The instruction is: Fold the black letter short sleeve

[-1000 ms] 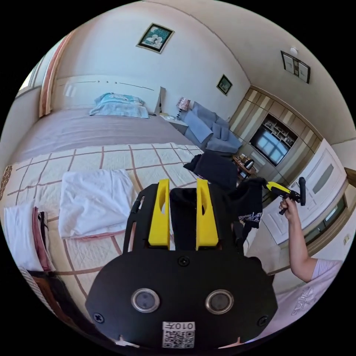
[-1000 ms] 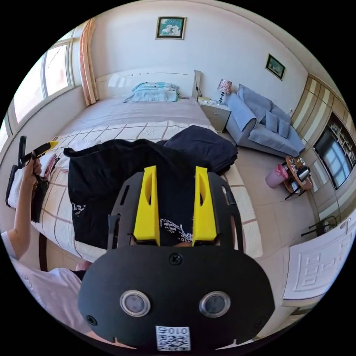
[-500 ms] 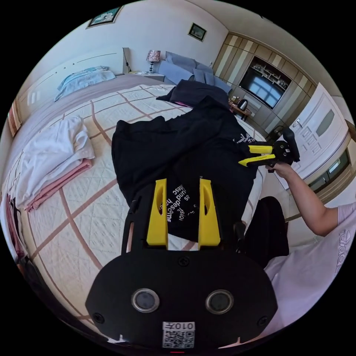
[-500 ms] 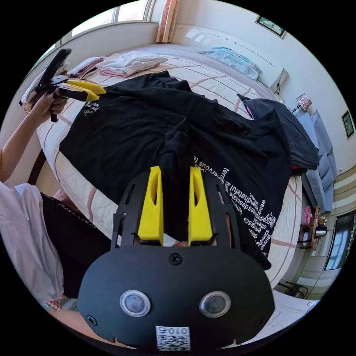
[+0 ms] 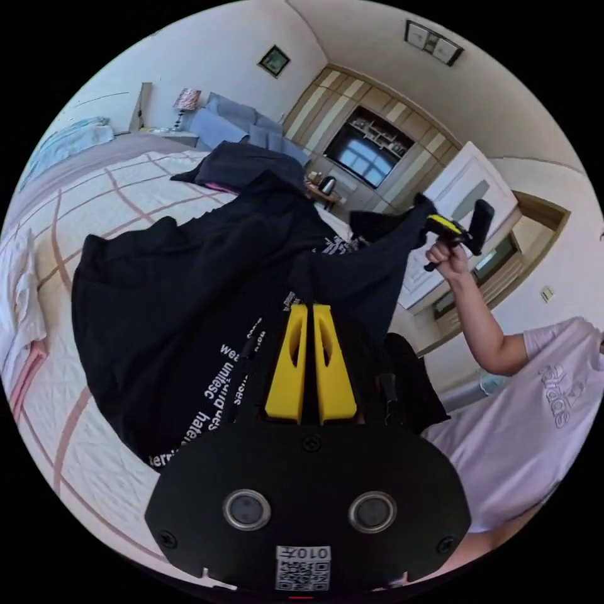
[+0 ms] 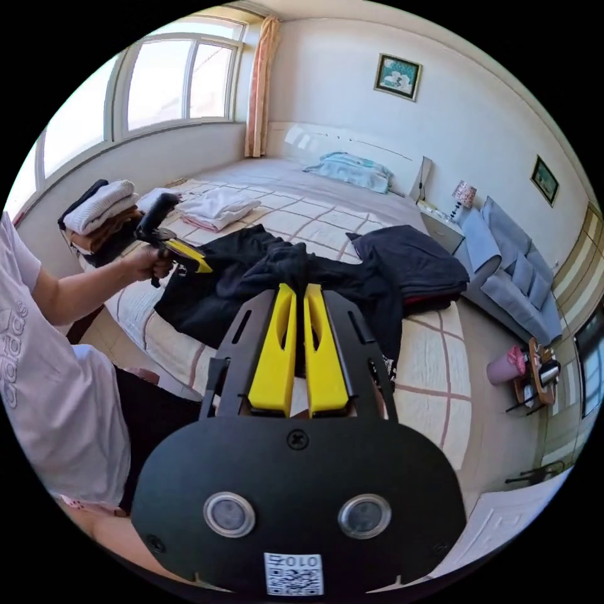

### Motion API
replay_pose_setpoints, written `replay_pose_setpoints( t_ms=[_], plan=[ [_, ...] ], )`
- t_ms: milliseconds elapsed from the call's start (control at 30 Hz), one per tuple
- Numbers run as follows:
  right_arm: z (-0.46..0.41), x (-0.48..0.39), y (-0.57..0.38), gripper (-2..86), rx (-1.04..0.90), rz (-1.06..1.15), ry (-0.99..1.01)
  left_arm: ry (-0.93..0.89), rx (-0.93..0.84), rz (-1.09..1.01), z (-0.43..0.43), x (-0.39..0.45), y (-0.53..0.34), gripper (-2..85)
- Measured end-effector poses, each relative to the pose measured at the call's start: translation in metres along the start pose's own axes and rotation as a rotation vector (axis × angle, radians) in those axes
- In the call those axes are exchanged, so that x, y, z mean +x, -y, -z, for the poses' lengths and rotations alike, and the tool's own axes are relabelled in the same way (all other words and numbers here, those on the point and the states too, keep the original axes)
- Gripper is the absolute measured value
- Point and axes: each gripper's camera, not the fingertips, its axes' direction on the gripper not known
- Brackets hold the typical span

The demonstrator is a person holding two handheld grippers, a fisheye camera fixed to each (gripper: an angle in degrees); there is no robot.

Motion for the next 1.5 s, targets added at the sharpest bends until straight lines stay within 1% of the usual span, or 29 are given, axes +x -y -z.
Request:
replay_pose_setpoints(
  t_ms=[33, 67, 133, 200, 233, 267, 300, 333, 367, 400, 433, 467, 500, 533, 600, 633, 667, 733, 833, 900, 1000, 1067, 1133, 1167, 1200, 1300, 1367, 1400, 1500],
  plan=[
    [0.001, 0.008, 0.003, 3.4, -0.029, -0.056, -0.024, 0.018, 0.020, -0.027, 0.007, 0.005, 0.002, 0.9],
    [0.006, 0.010, 0.005, 3.4, -0.011, -0.075, -0.033, 0.067, 0.055, -0.063, 0.027, 0.012, 0.009, 0.6],
    [0.045, 0.008, 0.009, 3.2, 0.155, -0.073, -0.011, 0.130, 0.138, -0.074, 0.069, 0.023, 0.020, 0.3],
    [0.074, -0.007, 0.005, 3.2, 0.285, 0.016, 0.018, 0.172, 0.280, -0.171, 0.134, 0.055, 0.025, 0.1],
    [0.087, -0.021, -0.001, 3.1, 0.337, 0.101, 0.025, 0.194, 0.293, -0.210, 0.146, 0.067, 0.024, 0.1],
    [0.089, -0.028, -0.006, 3.1, 0.348, 0.144, 0.025, 0.263, 0.290, -0.292, 0.165, 0.092, 0.019, 0.0],
    [0.087, -0.043, -0.016, 2.9, 0.338, 0.216, 0.024, 0.331, 0.257, -0.359, 0.173, 0.114, 0.008, 0.0],
    [0.073, -0.055, -0.028, 2.7, 0.289, 0.253, 0.033, 0.359, 0.229, -0.387, 0.174, 0.123, 0.001, 0.0],
    [0.061, -0.059, -0.034, 2.5, 0.255, 0.255, 0.049, 0.404, 0.155, -0.428, 0.167, 0.135, -0.017, 0.0],
    [0.032, -0.064, -0.047, 2.3, 0.170, 0.230, 0.102, 0.432, 0.065, -0.428, 0.151, 0.140, -0.037, 0.0],
    [-0.003, -0.065, -0.060, 2.1, 0.078, 0.167, 0.166, 0.435, 0.019, -0.412, 0.140, 0.139, -0.048, 0.0],
    [-0.022, -0.065, -0.067, 2.0, 0.034, 0.117, 0.192, 0.416, -0.067, -0.363, 0.113, 0.132, -0.072, 0.1],
    [-0.056, -0.066, -0.079, 1.9, -0.062, 0.028, 0.233, 0.392, -0.139, -0.283, 0.083, 0.121, -0.096, 0.2],
    [-0.083, -0.072, -0.090, 2.0, -0.133, -0.018, 0.249, 0.383, -0.167, -0.237, 0.068, 0.115, -0.108, 0.2],
    [-0.107, -0.087, -0.101, 2.3, -0.207, -0.014, 0.195, 0.378, -0.232, -0.071, 0.016, 0.100, -0.146, 0.7],
    [-0.111, -0.097, -0.106, 2.6, -0.212, 0.011, 0.133, 0.387, -0.237, -0.045, 0.008, 0.100, -0.152, 0.9],
    [-0.109, -0.101, -0.108, 2.7, -0.192, 0.025, 0.108, 0.407, -0.170, -0.022, 0.005, 0.107, -0.159, 1.4],
    [-0.101, -0.113, -0.114, 3.7, -0.168, 0.085, -0.003, 0.432, -0.144, -0.056, 0.007, 0.120, -0.159, 2.5],
    [-0.095, -0.121, -0.121, 5.6, -0.148, 0.132, -0.081, 0.530, -0.261, -0.170, 0.004, 0.140, -0.151, 4.9],
    [-0.093, -0.124, -0.123, 6.2, -0.118, 0.136, -0.095, 0.614, -0.336, -0.292, -0.003, 0.161, -0.146, 6.4],
    [-0.097, -0.136, -0.123, 6.3, -0.100, 0.174, -0.134, 0.730, -0.395, -0.450, -0.025, 0.183, -0.143, 7.9],
    [-0.096, -0.144, -0.119, 5.9, -0.067, 0.199, -0.151, 0.770, -0.408, -0.535, -0.042, 0.195, -0.142, 8.3],
    [-0.088, -0.151, -0.112, 5.0, 0.003, 0.231, -0.145, 0.750, -0.437, -0.590, -0.057, 0.204, -0.138, 8.6],
    [-0.087, -0.152, -0.111, 4.7, 0.015, 0.243, -0.139, 0.697, -0.464, -0.645, -0.066, 0.209, -0.138, 8.6],
    [-0.086, -0.152, -0.108, 4.5, 0.013, 0.259, -0.136, 0.641, -0.505, -0.708, -0.075, 0.214, -0.138, 8.5],
    [-0.095, -0.146, -0.105, 4.8, -0.077, 0.307, -0.092, 0.606, -0.605, -0.780, -0.088, 0.218, -0.139, 8.4],
    [-0.098, -0.142, -0.109, 5.3, -0.103, 0.323, -0.077, 0.596, -0.622, -0.808, -0.086, 0.219, -0.138, 8.5],
    [-0.099, -0.142, -0.111, 5.7, -0.101, 0.345, -0.078, 0.620, -0.645, -0.811, -0.087, 0.217, -0.138, 8.7],
    [-0.100, -0.147, -0.112, 5.7, -0.090, 0.419, -0.137, 0.641, -0.634, -0.829, -0.089, 0.216, -0.135, 8.9]
  ],
)
